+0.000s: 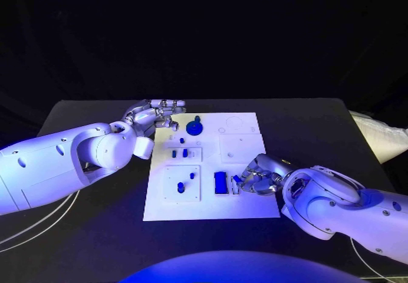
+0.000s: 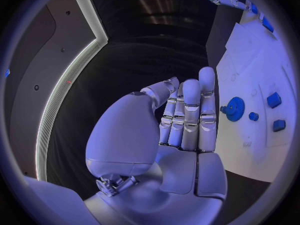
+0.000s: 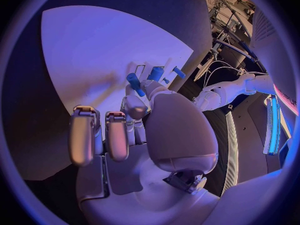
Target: Assemble the parts on the task board
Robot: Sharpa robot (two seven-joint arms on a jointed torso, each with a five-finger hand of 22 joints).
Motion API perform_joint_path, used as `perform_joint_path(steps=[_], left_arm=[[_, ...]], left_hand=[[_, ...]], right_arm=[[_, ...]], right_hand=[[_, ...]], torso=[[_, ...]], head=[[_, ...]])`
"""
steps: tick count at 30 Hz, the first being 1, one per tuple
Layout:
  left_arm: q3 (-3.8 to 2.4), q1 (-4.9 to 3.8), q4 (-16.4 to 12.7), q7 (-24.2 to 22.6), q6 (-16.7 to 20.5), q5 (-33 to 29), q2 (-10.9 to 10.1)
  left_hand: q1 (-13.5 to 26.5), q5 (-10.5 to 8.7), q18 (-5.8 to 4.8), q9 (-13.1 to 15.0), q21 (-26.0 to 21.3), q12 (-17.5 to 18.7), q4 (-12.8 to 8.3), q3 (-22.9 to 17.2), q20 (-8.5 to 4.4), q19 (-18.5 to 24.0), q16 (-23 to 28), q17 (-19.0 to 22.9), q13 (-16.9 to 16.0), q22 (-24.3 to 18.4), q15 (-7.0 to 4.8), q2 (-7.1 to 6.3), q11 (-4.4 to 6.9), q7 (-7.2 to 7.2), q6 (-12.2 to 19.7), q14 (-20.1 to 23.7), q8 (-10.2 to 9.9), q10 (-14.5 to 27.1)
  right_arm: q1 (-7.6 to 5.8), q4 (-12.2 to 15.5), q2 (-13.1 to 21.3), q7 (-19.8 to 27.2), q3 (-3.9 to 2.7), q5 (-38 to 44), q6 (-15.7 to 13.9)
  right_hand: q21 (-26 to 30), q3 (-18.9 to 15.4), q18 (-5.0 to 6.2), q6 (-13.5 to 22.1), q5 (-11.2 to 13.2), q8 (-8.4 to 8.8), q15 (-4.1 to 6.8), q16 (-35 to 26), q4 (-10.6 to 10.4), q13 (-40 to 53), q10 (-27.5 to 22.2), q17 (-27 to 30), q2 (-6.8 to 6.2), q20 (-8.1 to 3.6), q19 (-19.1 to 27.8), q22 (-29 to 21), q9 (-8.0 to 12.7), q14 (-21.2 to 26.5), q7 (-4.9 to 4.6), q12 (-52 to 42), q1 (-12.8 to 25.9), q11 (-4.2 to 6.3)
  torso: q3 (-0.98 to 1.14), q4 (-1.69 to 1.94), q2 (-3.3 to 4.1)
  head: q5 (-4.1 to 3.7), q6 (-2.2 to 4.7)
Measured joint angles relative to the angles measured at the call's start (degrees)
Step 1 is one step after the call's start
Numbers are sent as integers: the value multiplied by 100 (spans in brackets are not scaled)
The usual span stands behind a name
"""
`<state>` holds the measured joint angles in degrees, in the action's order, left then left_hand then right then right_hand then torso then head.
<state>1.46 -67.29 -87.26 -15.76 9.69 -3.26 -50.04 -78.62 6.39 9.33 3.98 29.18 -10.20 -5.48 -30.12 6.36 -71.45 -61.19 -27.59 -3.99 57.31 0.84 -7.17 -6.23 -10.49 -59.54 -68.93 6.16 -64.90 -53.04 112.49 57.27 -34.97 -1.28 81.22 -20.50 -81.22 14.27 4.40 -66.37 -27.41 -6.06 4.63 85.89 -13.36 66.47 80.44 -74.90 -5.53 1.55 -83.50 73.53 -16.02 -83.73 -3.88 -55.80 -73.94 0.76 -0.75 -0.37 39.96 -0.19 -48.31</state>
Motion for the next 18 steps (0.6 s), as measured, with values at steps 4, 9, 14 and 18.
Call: perform_joint_path(steps=[4, 9, 14, 18], left_arm=[[0, 0, -4, 1, -1, 0, -2], [0, 0, -11, 4, -3, 0, -7], [0, 0, -20, 8, -6, 0, -11], [0, 0, -23, 12, -10, 3, -14]], left_hand=[[0, 0, 0, 0, 0, 0, 0, 0, 0, 0, 0, 0, 0, 0, 0, 0, 0, 0, 0, 0, 0, 0], [0, 0, 0, 0, 0, 0, 0, 0, 0, 0, 0, 0, 0, 0, 1, 0, 0, 0, 0, 0, 0, 0], [0, 0, 0, 0, 0, 0, 0, 0, 0, 0, 0, 0, 0, 0, 1, 0, 0, 0, 0, 0, 0, 0], [0, 0, 0, 0, 0, 0, 0, 0, 0, 0, 0, 0, 0, 0, 1, 0, 0, 0, 0, 0, 0, 0]], right_arm=[[1, -61, -83, -3, 5, -116, 47], [5, -135, -139, -9, 6, -216, 100], [4, -195, -170, -31, 5, -260, 144], [5, -212, -188, -47, 7, -270, 193]], right_hand=[[-3, -11, 0, -21, -33, 0, 0, 0, -42, 22, 1, -3, 5, 0, 0, 15, -2, 0, 6, -31, 61, -1], [-40, -58, 0, -32, -33, -28, -1, 23, -89, 55, 34, -5, 32, -21, -20, 45, -52, 0, 14, -68, 225, 26], [-40, -114, 0, -65, -31, -35, -1, 23, -145, 74, 51, -4, 81, -20, -20, 65, -45, 0, 29, -95, 349, 9], [-40, -145, 0, -68, 14, -36, -1, 45, -176, 81, 62, -4, 99, -20, -20, 79, -69, 0, 31, -95, 414, 20]], torso=[[-1, 1, 0], [0, -2, 0], [0, -2, 0], [2, -2, 0]], head=[[5, 0], [13, -1], [18, -1], [19, -3]])
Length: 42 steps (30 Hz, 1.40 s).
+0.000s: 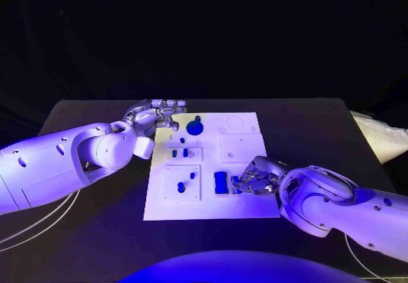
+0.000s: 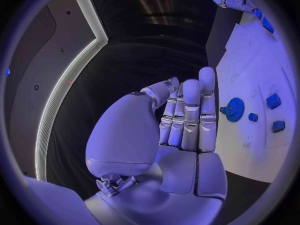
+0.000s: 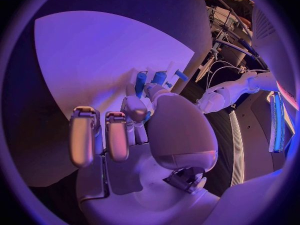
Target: Assemble the parts on the task board
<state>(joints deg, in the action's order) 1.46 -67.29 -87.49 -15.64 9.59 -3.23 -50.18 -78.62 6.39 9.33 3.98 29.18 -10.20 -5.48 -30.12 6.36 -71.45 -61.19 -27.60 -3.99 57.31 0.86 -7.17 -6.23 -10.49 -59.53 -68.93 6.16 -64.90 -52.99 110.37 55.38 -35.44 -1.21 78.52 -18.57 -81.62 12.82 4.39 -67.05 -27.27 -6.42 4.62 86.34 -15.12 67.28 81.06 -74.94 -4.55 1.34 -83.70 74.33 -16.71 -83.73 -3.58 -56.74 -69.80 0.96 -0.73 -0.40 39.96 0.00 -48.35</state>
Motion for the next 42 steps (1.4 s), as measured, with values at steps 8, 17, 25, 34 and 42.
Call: perform_joint_path(steps=[8, 17, 25, 34, 42], left_arm=[[0, 0, -4, 9, -8, 7, -4], [0, 0, -5, 19, -16, 14, -4], [0, 0, -1, 25, -20, 16, -4], [0, 0, 1, 34, -28, 18, -4], [0, 0, 9, 44, -36, 19, -9]], left_hand=[[0, 0, 0, 0, 0, 0, 0, 0, 0, 0, 0, 0, 0, 0, 1, 0, 0, 0, 0, 0, 0, 0], [0, 0, 0, 0, 0, 0, 0, 0, 0, 0, 0, 0, 0, 0, 1, 0, 0, 0, 0, 0, 0, 0], [0, 0, 0, 0, 0, -29, 0, 0, 0, 0, 0, 16, 0, 0, 2, 0, 0, 0, 0, -1, 23, 0], [0, 0, 0, 0, 0, -29, 0, 0, 0, 0, 0, 16, 0, 0, 2, 0, 0, 0, 0, -1, 23, 0], [0, 0, 0, 0, 0, -29, 0, 0, 0, 0, 0, 16, 0, 0, 10, 0, 0, 0, 0, -8, 23, 0]], right_arm=[[-1, 0, -20, -16, -1, 17, 82], [1, 26, -58, -27, 2, 64, 133], [2, 79, -55, -27, 2, 139, 121], [2, 137, 31, -13, 0, 222, 97], [8, 130, 66, 5, 1, 284, 136]], right_hand=[[0, -47, 0, -11, 53, -22, 0, 0, -48, 0, 10, 1, 46, 0, 0, 6, -7, 0, 11, 0, 73, 8], [0, -185, 0, -12, 120, -22, 0, 0, -114, -1, 11, 1, 27, 0, 0, 12, -22, 0, 11, 0, 216, 8], [-27, -714, 0, -58, 369, -24, 0, 22, -149, 33, 50, 2, 115, 0, 0, 28, -59, 0, 17, 0, 854, 11], [-27, -1119, 0, -63, 920, -22, -1, 21, -98, 42, 50, 2, 127, 0, 0, 34, -98, 1, 23, 0, 993, 11], [-27, -1289, 0, -63, 1810, -22, -1, 21, 297, 154, 49, 3, 108, 1, 0, 34, -134, 1, 23, -112, 106, 11]], torso=[[4, -4, 0], [6, -2, -3], [6, -4, -3], [7, -4, -3], [7, -7, -3]], head=[[7, -6], [3, -18], [9, -22], [-8, -20], [-19, -19]])
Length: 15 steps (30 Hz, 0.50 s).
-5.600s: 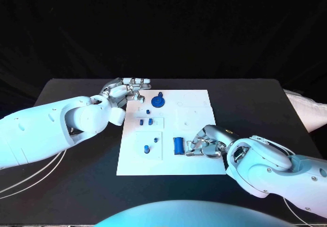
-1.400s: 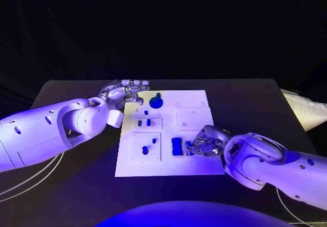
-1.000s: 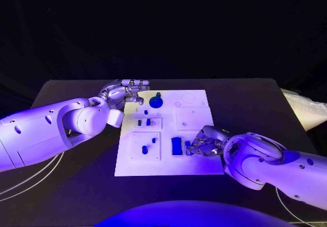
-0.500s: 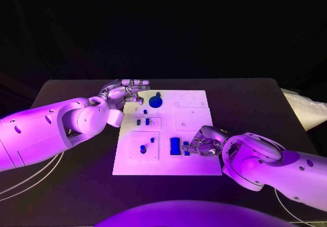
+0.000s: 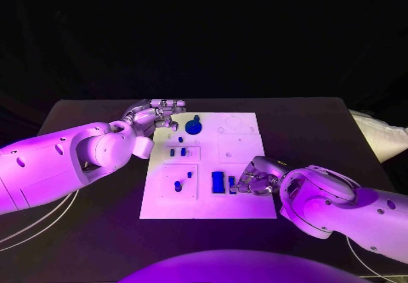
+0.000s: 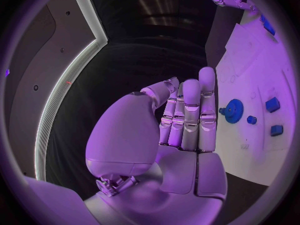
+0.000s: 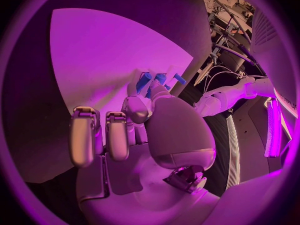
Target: Assemble the parts on the task board
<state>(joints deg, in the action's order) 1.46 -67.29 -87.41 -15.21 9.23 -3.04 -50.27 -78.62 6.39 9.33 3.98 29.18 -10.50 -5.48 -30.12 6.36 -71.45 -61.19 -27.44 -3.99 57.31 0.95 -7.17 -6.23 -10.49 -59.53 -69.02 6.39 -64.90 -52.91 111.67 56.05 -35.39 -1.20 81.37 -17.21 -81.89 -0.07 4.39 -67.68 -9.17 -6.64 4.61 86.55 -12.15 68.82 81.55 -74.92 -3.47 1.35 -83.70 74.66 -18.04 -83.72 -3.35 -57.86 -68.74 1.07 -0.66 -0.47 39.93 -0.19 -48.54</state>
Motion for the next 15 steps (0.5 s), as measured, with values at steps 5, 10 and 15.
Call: perform_joint_path(steps=[5, 10, 15], left_arm=[[0, 0, 6, 4, -6, 1, 6], [0, 0, 14, 7, -9, 2, 7], [0, 0, 16, 10, -12, 3, 8]], left_hand=[[23, 0, 0, 0, 0, 0, 0, 0, 0, 0, 0, 7, 0, 0, 0, 23, 0, 0, 0, 0, 0, 0], [23, 0, 0, 0, 0, 0, 0, 0, 0, 0, 0, 7, 0, 0, 0, 23, 0, 0, 0, 0, 0, 0], [23, 0, 0, 0, 0, 0, 0, 0, 0, 0, 0, 7, 0, 0, 1, 23, 0, 0, 0, 0, 0, 0]], right_arm=[[4, -67, -39, 14, 0, 46, 56], [13, -174, -109, 20, 0, 85, 90], [17, -309, -210, 34, -10, 114, 93]], right_hand=[[0, -15, 0, 0, 312, 0, 0, 0, 127, 46, 0, 0, 97, 0, 0, 0, -18, 0, 0, -38, -256, 0], [0, -23, 0, 0, 321, 0, 0, 0, 150, 58, 0, 0, 112, 0, 0, -1, -19, 0, 0, -37, -271, 0], [0, -29, 0, -20, 351, -38, 0, 0, 144, 73, 0, 1, 141, 0, 0, 6, -54, 0, 19, -37, -299, 0]], torso=[[0, 5, -1], [1, 9, -1], [0, 9, -1]], head=[[-12, 4], [-11, 9], [-8, 12]])
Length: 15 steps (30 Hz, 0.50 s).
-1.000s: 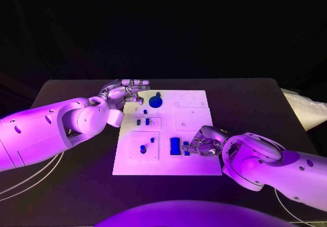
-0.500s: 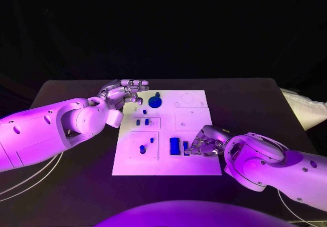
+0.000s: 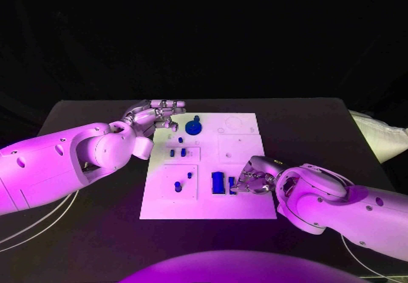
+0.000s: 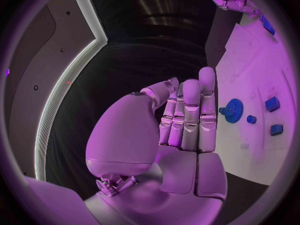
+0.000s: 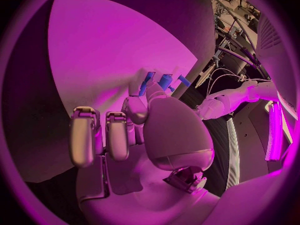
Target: Assemble the parts on the task board
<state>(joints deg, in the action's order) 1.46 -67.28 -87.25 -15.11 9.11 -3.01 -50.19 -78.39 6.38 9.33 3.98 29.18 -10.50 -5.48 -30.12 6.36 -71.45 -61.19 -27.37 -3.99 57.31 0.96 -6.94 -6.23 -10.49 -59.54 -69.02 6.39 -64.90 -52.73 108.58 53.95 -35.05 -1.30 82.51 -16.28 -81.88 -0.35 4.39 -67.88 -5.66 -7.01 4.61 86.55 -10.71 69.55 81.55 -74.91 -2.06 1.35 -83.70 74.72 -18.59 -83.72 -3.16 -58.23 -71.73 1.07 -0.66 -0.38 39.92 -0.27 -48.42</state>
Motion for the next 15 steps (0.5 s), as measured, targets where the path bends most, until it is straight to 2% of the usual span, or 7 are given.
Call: perform_joint_path(steps=[4, 9, 13, 15], left_arm=[[0, 0, 1, 3, -2, 1, 1], [0, 0, 7, 5, -5, 1, 4], [5, 3, 20, 5, -7, 1, 8], [9, 4, 28, 5, -7, 1, 9]], left_hand=[[0, 0, 0, 0, 0, 0, 0, 0, 0, 0, 0, 0, 0, 0, 0, 0, 0, 0, 0, 0, 0, 0], [0, 0, 0, 0, 0, 0, 0, 0, 0, 0, 0, 0, 0, 0, 0, 0, 0, 0, 0, 0, 0, 0], [0, 0, 0, 0, 0, 0, 0, 0, 0, 0, 0, 0, 0, 0, 0, 0, 0, 0, 0, 0, 0, 0], [0, 0, 0, 0, 0, 0, 0, 0, 0, 0, 0, -1, 0, 0, 0, 0, 0, 0, 0, 0, 0, 0]], right_arm=[[0, -70, -47, 30, -7, 6, -18], [8, -66, -45, 59, -6, 5, -67], [13, 24, 71, 96, -10, -58, -154], [-28, 59, 153, 148, -26, -162, -221]], right_hand=[[0, -76, 0, -36, 0, -25, 0, 0, -76, 5, 0, 0, 69, 0, 0, 11, -8, 0, 17, -20, 69, 0], [0, -157, 0, -39, -13, 32, 0, 0, -156, 8, 0, 0, 90, 0, 0, 11, 33, 0, 19, -23, 90, 0], [0, -339, 0, -16, -350, 58, 0, 0, -245, -7, 0, 1, 83, 0, 0, -28, 35, 0, -2, 25, 132, 0], [59, -398, 0, 45, -449, 58, 0, -58, -271, -69, -16, 1, 83, 0, 0, -115, 25, 0, -49, 151, 132, -16]], torso=[[-2, 0, 2], [-1, -2, 2], [2, -6, -3], [2, -9, -8]], head=[[-4, 5], [-8, 10], [-12, 20], [-19, 28]])
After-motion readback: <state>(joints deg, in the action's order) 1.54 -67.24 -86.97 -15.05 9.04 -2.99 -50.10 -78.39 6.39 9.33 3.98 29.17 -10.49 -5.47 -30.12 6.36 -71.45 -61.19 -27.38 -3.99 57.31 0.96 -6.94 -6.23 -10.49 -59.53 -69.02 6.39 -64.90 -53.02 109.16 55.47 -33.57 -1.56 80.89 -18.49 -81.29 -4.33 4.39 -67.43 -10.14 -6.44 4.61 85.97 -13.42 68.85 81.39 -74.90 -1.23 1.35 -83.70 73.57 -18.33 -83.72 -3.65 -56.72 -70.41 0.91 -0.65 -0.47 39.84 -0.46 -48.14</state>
